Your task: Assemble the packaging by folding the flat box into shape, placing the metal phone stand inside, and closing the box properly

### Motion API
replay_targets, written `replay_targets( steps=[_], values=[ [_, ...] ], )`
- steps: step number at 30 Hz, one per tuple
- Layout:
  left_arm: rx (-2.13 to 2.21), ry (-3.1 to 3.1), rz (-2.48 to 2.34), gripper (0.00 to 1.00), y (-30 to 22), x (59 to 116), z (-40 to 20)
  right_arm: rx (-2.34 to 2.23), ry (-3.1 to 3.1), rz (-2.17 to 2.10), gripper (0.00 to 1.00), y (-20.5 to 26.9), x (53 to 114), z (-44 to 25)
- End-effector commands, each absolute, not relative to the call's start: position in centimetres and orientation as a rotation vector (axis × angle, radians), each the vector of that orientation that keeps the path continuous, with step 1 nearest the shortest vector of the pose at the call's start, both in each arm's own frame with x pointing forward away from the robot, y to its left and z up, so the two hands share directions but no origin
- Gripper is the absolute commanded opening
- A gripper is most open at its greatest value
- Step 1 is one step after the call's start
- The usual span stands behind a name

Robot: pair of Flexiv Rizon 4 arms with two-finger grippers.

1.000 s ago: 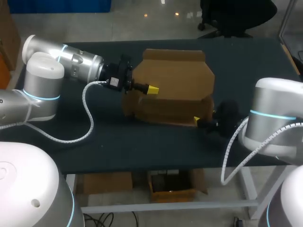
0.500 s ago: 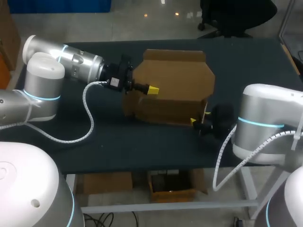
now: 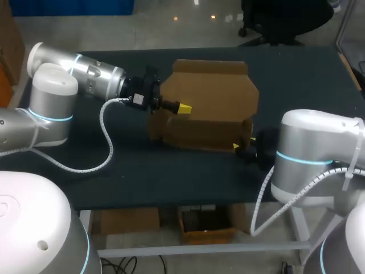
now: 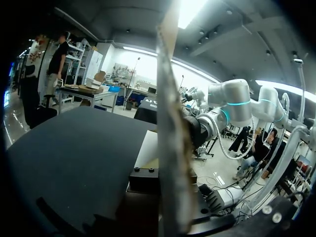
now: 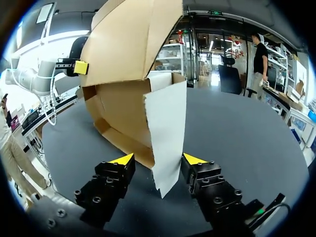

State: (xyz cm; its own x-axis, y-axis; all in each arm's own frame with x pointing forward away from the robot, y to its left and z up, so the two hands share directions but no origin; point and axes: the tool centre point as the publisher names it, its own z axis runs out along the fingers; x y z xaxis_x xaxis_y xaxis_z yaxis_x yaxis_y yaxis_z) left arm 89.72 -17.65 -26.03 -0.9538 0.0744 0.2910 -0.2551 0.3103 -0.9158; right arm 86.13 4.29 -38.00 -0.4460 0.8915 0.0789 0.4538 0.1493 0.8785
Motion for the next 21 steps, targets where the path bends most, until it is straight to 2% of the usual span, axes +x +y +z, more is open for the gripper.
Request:
replay_targets(
  steps=[1,11,21],
  values=[
    [0.161,-2.300,1.687,0.00,-17.7,89.8,-26.4,1.290,1.934,1.243,0.58,3.5,85.3,-38.2],
    [0.161,-2.300,1.687,0.00,-17.7,89.8,-26.4,1.273,1.974,1.324,0.60,1.5,84.2,-37.6],
    [0.161,-2.300,1.687,0.00,-17.7,89.8,-26.4,1.211,2.033,1.344,0.53,-0.2,83.6,-36.6]
  ],
)
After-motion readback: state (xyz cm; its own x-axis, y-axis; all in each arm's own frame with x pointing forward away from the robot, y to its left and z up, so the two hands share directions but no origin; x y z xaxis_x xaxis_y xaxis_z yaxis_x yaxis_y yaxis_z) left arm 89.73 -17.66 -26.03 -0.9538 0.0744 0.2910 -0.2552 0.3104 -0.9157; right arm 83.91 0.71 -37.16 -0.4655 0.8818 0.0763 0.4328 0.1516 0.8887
